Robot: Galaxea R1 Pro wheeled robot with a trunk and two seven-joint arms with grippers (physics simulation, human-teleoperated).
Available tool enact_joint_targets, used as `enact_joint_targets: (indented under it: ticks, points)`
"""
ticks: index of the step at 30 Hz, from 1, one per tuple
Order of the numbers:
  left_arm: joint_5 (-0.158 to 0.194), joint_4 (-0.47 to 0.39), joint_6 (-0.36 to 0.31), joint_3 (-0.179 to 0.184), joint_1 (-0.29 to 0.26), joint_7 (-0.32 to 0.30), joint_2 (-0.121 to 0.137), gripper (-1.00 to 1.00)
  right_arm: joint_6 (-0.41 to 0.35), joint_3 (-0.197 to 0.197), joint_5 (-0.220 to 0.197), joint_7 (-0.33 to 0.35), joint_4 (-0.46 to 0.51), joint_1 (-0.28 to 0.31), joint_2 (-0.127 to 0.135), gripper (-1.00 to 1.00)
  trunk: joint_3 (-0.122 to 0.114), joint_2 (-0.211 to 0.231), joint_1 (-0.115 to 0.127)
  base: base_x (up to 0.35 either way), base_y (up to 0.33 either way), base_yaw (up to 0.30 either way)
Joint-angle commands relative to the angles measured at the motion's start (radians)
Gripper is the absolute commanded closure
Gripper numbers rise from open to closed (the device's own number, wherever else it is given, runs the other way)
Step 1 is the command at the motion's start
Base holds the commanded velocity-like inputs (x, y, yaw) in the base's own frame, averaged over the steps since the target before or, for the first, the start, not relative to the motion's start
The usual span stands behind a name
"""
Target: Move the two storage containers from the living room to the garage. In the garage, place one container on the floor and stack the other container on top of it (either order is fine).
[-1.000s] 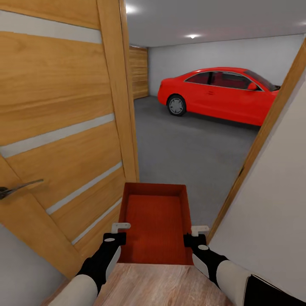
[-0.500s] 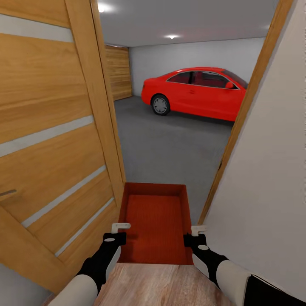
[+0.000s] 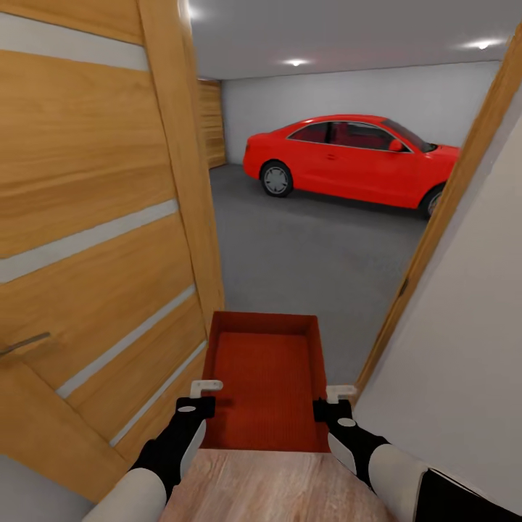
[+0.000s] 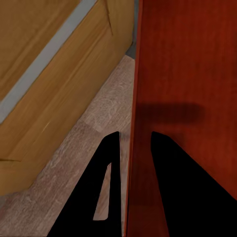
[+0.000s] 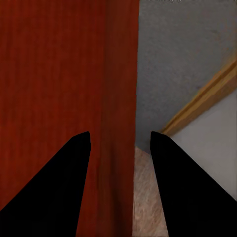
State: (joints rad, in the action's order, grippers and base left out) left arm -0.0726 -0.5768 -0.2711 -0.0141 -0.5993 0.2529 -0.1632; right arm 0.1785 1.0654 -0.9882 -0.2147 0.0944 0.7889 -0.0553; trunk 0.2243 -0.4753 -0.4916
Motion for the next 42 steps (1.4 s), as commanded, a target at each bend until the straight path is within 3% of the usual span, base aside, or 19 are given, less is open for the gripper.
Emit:
enact_joint_targets:
  ticks: [1,10,28,42]
  points:
    - [-0.012,-0.002,-0.008,0.002,0.000,0.005,0.001,1.00,0.006,0.002,-0.012,-0.005,-0.006,0.001,0.003,1.00,0.002,-0.002,-0.001,0.098,0.310,0.000]
    - [-0.012,-0.003,-0.006,0.001,0.000,0.009,0.001,1.00,0.006,0.001,-0.012,-0.005,-0.006,0.001,0.003,1.00,0.002,-0.002,-0.001,0.087,0.265,-0.032]
    - [-0.012,-0.003,-0.005,0.000,0.000,0.009,0.001,1.00,0.006,0.001,-0.012,-0.005,-0.005,0.001,0.003,1.00,0.002,-0.002,-0.001,0.003,0.011,-0.266]
    - [-0.011,-0.003,-0.008,0.002,0.000,0.007,0.001,1.00,0.006,0.002,-0.012,-0.005,-0.005,0.001,0.003,1.00,0.002,-0.002,-0.001,0.066,0.254,-0.021]
